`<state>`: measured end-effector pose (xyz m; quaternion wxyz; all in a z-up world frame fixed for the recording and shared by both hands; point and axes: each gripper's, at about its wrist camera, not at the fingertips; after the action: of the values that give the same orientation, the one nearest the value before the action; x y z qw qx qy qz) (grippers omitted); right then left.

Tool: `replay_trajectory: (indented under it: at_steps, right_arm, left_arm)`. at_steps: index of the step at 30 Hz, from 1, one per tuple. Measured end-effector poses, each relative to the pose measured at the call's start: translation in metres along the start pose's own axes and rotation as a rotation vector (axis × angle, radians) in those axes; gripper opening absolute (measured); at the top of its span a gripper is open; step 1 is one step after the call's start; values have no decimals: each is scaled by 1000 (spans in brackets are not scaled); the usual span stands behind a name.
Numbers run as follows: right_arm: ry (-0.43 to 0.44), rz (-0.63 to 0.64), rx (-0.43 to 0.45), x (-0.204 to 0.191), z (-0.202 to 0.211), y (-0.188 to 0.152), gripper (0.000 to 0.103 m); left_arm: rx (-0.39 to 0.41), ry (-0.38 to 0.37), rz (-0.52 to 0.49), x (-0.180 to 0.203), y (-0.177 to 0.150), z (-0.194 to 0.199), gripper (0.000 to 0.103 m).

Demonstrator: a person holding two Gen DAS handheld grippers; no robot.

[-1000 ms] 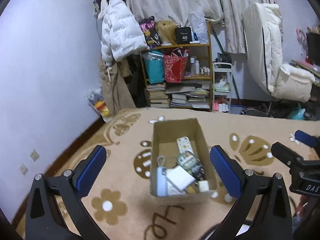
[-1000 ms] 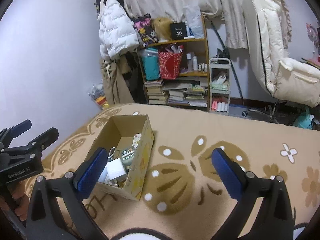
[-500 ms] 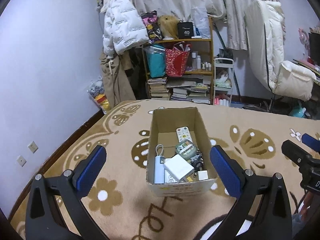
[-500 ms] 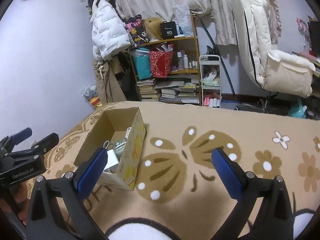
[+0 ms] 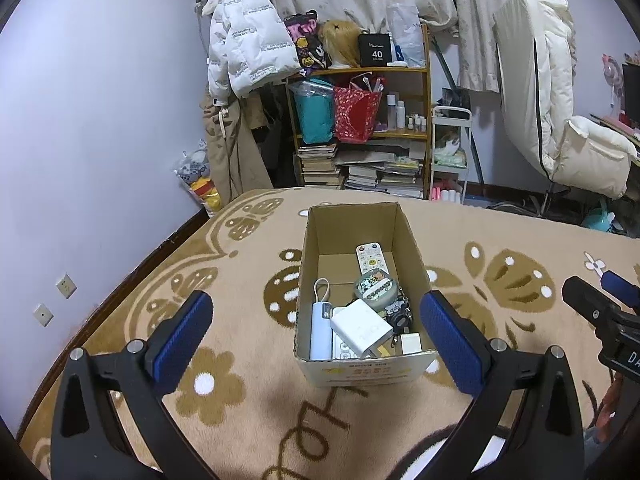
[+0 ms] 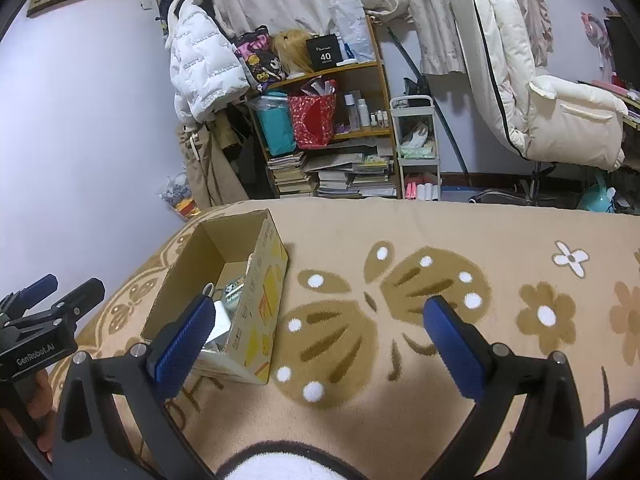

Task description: Organize rigid objects

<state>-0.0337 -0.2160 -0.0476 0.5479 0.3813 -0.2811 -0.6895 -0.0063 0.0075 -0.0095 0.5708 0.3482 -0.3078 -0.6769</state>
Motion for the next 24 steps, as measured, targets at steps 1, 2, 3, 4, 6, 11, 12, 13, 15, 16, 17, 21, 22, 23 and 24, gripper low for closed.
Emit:
replay_trajectory:
  at_steps: [1, 2, 3, 4, 6, 11, 12, 13, 15, 16, 17, 21, 22, 23, 24]
  right_arm:
    - [0, -1, -2, 0, -1, 0, 103]
    - [0, -1, -3, 0, -1, 0, 103]
    - [0, 0, -2, 0, -1, 0, 103]
    - [0, -1, -3, 0, -1, 0, 103]
    - [-1, -1, -2, -1, -1, 0, 103]
    - [2, 0, -9, -3, -4, -1, 103]
    - [0, 2, -10, -3, -5, -2, 103]
    - [1, 2, -9, -3, -5, -2, 103]
    - [1, 1, -10, -3, -5, -2, 103]
    - [1, 1, -10, -3, -5, -2, 103]
    - [2, 1, -10, -3, -5, -2, 103]
    - [1, 2, -9, -3, -4, -1, 103]
    - [1, 1, -8, -3, -4, -2, 103]
    - [3, 1, -10, -3, -4, -1, 103]
    - [3, 1, -11, -3, -4, -1, 103]
  left_arm:
    - [0, 1, -3, 1, 0, 0, 103]
    - [1, 1, -5, 1, 0, 0, 103]
    - [0, 0, -7, 2, 0, 0, 103]
    - [-1, -1, -7, 2, -1, 0, 103]
    - [-3, -9, -3, 2, -1, 0, 103]
    - [-6, -11, 4, 2, 0, 0, 103]
    - [-7, -10, 6, 1, 0, 0, 103]
    - [-10, -10, 8, 0, 0, 0, 103]
    - [-12, -5, 13, -1, 0, -1, 103]
    - [-11, -1, 16, -1, 1, -1, 103]
    - [-8, 3, 20, -3, 1, -1, 103]
    - [-8, 5, 25, -4, 2, -1, 103]
    - [-7, 5, 24, -4, 2, -1, 103]
    - [-6, 3, 24, -4, 1, -1, 103]
    - [-6, 5, 23, -4, 1, -1, 103]
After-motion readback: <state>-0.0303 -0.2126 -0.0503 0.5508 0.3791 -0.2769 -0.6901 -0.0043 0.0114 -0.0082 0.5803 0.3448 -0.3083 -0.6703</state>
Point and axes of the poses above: each gripper's, at about its wrist camera, not at the fingertips, and z roughly against the way its jaws point, x to its right, y to its top, and after that the axes turned 1 degree about -y, right-handed
